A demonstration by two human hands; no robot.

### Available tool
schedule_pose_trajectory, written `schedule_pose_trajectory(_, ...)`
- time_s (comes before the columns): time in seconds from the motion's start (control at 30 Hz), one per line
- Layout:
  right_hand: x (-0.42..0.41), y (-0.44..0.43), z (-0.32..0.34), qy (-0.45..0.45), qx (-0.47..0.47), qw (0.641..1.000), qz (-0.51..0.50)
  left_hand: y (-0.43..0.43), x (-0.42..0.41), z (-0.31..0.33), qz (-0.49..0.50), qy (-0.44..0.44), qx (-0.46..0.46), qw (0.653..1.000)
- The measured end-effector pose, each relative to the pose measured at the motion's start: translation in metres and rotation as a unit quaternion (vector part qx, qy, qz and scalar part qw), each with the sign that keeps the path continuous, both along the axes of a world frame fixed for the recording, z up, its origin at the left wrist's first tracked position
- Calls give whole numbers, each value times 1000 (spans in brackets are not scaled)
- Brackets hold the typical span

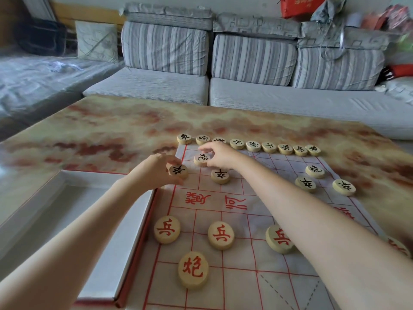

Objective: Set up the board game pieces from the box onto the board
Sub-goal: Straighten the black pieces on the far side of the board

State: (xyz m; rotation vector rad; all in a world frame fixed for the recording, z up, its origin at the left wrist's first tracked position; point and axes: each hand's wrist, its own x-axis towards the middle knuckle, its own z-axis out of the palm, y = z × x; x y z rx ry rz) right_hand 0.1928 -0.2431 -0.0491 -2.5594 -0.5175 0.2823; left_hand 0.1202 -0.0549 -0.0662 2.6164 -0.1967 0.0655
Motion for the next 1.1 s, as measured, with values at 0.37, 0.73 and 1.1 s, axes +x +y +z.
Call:
schedule_pose_trajectory(0.37,-1,3,-4,-102,-12,993,-55,1,1,-1,1,0,-13,1000)
schedule_pose_trajectory(0.73,-2,7,-12,-62,23,997,-42,4,2,-3,20,22,-51,998)
schedule_pose_trajectory(1.1,0,7,-20,-96,15,993,-70,4,1,-5,19,9,-50,999)
